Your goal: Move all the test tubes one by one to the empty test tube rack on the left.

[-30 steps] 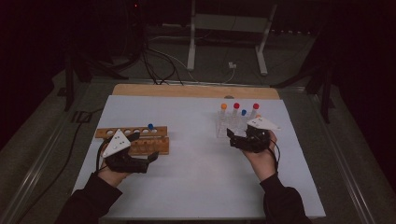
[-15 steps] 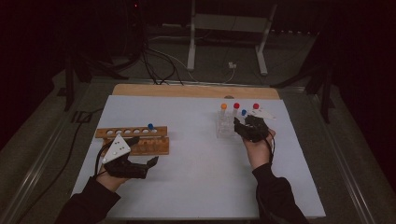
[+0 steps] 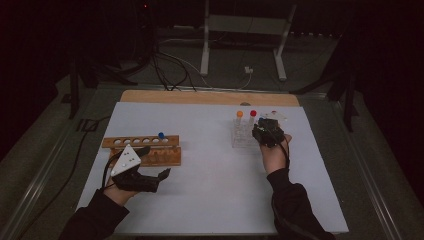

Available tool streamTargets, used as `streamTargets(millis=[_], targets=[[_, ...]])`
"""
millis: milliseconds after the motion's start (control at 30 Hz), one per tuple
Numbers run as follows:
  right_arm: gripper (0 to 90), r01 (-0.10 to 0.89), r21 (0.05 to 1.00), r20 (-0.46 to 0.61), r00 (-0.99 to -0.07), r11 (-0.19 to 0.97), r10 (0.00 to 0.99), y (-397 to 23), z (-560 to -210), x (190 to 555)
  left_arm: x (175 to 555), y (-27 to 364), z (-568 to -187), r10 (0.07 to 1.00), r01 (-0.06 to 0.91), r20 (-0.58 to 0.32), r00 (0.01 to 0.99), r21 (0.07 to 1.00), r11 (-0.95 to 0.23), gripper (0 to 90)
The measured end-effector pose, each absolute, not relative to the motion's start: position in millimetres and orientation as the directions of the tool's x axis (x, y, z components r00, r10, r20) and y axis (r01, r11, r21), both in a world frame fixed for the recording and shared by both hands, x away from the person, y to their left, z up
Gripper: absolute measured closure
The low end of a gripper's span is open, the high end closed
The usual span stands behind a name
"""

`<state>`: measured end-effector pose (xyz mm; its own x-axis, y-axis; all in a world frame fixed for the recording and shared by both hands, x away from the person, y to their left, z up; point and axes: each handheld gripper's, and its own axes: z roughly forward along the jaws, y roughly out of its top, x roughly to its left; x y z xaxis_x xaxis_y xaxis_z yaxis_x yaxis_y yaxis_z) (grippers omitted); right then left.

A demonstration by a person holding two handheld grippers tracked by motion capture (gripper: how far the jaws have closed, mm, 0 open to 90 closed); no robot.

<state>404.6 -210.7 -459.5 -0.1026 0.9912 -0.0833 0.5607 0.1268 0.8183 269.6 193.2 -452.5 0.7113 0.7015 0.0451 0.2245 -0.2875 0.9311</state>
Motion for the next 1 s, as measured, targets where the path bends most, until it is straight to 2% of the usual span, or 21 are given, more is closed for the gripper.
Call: streamTargets(millis=[300,667,1000], targets=[[63.4,0.572,0.813,-0.069,-0.096,0.112,0.993,-209.7,-464.5,415.4,270.1,194.6,-452.3,0.702,0.225,0.041,0.711,0.932,-0.283,3.8],[74.9,0.567,0.817,-0.077,-0.078,0.108,0.994,-206.0,-469.8,420.5,270.4,195.0,-453.5,0.703,0.231,0.037,0.710,0.931,-0.282,3.9],[76.1,0.563,0.817,-0.091,-0.083,0.123,0.992,-204.8,-466.0,420.4,270.8,194.9,-453.9,0.703,0.233,0.034,0.711,0.931,-0.281,4.2]])
